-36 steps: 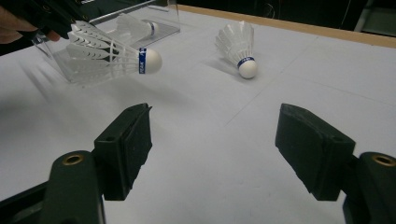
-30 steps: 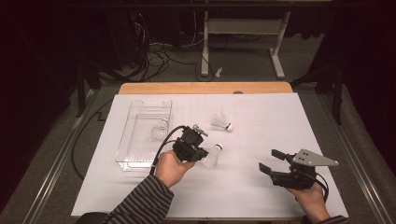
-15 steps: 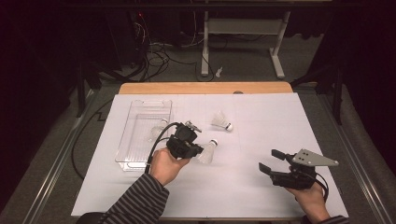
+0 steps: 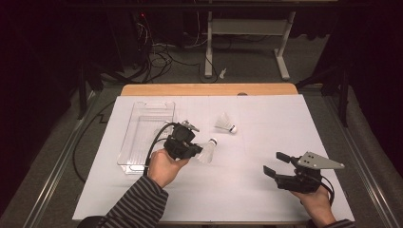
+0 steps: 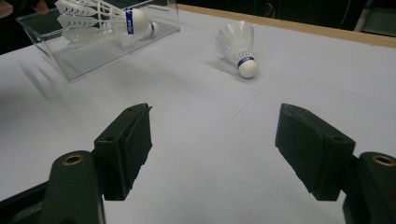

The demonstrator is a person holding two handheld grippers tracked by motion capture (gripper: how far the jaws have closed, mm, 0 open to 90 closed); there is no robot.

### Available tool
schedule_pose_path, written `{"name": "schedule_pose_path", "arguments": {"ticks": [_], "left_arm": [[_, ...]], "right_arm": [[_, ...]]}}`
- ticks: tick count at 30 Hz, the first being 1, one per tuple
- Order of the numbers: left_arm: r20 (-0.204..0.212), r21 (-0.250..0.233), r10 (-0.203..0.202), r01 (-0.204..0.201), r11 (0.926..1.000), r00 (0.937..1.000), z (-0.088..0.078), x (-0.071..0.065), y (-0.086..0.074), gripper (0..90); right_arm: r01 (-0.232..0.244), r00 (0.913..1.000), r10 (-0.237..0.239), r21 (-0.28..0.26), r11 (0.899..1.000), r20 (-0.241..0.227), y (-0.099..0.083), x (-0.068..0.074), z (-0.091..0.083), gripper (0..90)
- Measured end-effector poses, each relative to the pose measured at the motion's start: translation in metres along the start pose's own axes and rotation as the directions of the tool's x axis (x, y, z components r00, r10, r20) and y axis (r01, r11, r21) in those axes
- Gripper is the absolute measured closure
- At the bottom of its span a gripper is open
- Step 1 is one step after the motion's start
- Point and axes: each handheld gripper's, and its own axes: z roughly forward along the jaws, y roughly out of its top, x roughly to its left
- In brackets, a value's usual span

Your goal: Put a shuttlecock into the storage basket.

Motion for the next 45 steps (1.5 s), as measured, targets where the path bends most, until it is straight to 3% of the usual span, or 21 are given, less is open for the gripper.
{"name": "schedule_pose_path", "arguments": {"ticks": [45], "left_arm": [[-0.040, -0.096, -0.044, 0.040, 0.9946, 0.9982, -0.027, 0.024, 0.023, 89.4]], "right_arm": [[0.001, 1.0000, -0.001, 0.001, 1.000, 0.000, 0.000, 0.000, 0.000, 27.8]]}}
